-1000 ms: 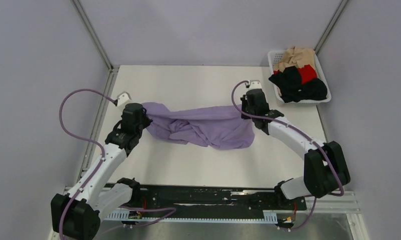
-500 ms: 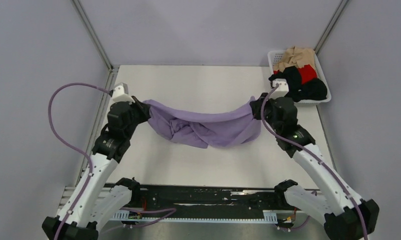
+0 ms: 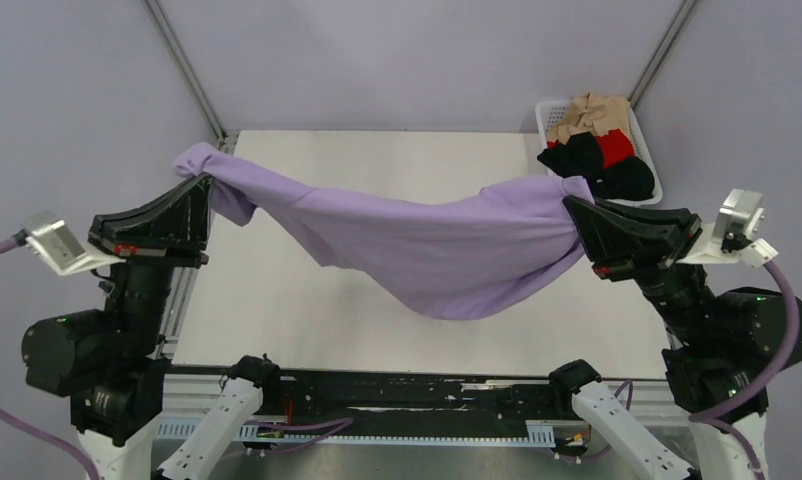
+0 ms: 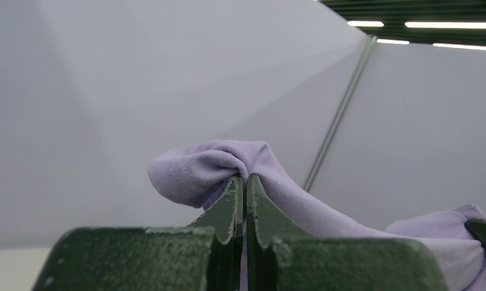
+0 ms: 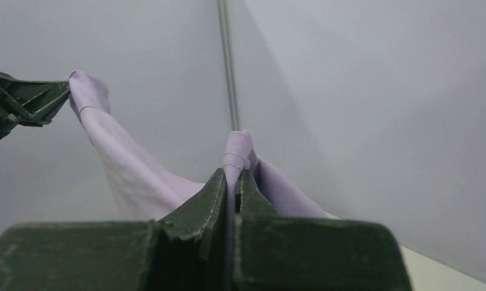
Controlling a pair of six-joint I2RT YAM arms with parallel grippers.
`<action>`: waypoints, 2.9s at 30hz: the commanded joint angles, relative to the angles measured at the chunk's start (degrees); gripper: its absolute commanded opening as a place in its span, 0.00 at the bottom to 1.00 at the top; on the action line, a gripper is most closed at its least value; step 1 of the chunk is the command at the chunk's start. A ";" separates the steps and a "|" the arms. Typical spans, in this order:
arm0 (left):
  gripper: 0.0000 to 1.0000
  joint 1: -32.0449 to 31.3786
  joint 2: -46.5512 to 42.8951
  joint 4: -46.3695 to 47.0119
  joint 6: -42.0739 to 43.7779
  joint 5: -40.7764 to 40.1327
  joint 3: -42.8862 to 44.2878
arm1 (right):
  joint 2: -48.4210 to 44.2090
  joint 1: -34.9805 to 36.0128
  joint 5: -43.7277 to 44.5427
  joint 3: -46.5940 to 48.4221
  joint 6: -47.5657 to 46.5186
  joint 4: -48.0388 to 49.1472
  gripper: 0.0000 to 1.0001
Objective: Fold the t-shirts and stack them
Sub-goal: Flatten out the tshirt
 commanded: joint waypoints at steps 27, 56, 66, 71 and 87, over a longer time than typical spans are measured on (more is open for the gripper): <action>0.28 5.95 72.45 9.51 9.76 -30.10 16.34 | 49.51 -11.04 33.71 -5.12 20.56 -6.23 0.25; 1.00 -0.05 55.52 5.16 -7.13 1.00 -19.94 | 52.45 -14.68 6.84 -22.08 23.06 5.67 1.00; 1.00 0.09 59.35 5.02 -9.97 -3.54 -22.77 | 45.38 -14.65 13.22 -37.21 34.98 -2.07 1.00; 1.00 0.33 58.99 4.84 -10.98 -5.79 -23.73 | 33.53 -14.55 13.38 -44.73 41.19 -9.89 1.00; 1.00 3.50 57.66 2.16 -11.11 -6.88 -24.78 | 21.28 -7.44 11.06 -45.09 53.36 -34.77 1.00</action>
